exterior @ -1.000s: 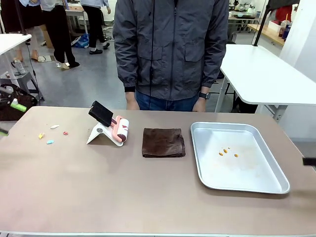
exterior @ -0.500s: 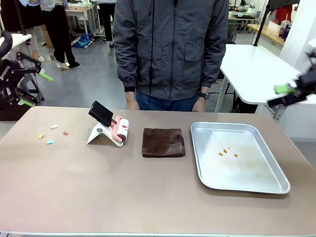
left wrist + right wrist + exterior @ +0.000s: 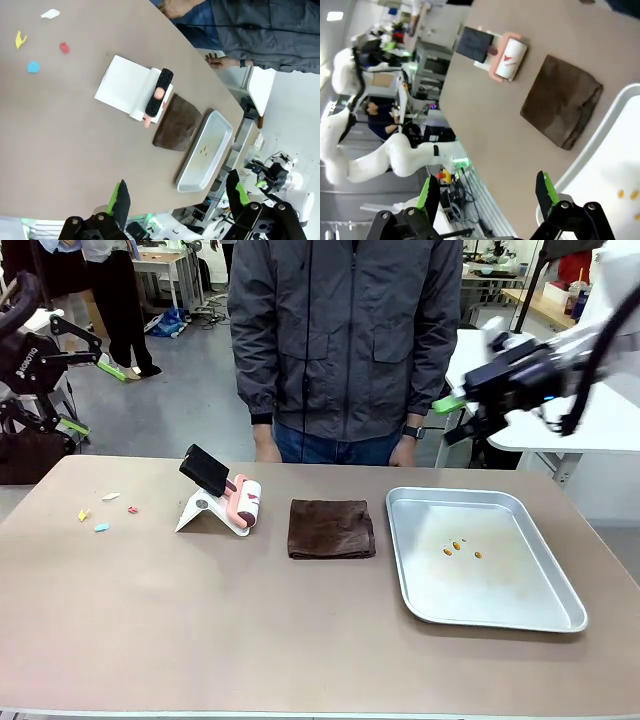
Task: Clean the surface of the table.
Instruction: Hold the Lint Roller with your left hand and the towel with your right hand.
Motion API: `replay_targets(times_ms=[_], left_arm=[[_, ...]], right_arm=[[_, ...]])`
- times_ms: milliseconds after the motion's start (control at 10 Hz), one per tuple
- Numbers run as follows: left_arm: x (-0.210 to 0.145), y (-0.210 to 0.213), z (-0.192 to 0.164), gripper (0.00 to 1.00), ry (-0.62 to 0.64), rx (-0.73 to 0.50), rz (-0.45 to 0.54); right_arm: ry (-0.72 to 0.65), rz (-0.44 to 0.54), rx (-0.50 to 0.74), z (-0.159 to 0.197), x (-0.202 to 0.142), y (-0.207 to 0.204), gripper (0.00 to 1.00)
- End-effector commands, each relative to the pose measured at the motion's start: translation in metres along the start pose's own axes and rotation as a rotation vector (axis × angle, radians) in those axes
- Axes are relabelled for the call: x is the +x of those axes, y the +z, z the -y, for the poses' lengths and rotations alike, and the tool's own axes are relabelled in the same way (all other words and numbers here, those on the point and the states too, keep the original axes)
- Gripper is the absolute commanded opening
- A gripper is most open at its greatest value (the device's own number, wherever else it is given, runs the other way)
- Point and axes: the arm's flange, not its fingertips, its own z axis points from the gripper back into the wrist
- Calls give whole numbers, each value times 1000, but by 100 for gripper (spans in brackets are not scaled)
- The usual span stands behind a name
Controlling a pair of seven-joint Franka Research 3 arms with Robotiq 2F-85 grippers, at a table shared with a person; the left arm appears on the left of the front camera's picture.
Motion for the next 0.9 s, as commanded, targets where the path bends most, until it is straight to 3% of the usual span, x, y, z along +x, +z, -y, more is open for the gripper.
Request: replay_targets(times_ms=[0, 200, 300, 400, 800], left_arm=[[-7, -10, -4, 100, 31, -18, 31], [-15, -15, -2, 100, 26, -48, 3], [-18, -16, -4, 100, 2, -75, 1], [-5, -12, -4, 100, 16, -12, 0], [-5, -12, -4, 100, 16, -12, 0]], right_arm=[[-48, -120, -62, -8, 27, -41, 100], [-53, -176, -97, 0, 33, -81, 100], [-14, -143, -11, 3, 31, -69, 100], [-47, -159, -55, -1, 23, -89, 100], [-47, -159, -55, -1, 23, -89, 100]])
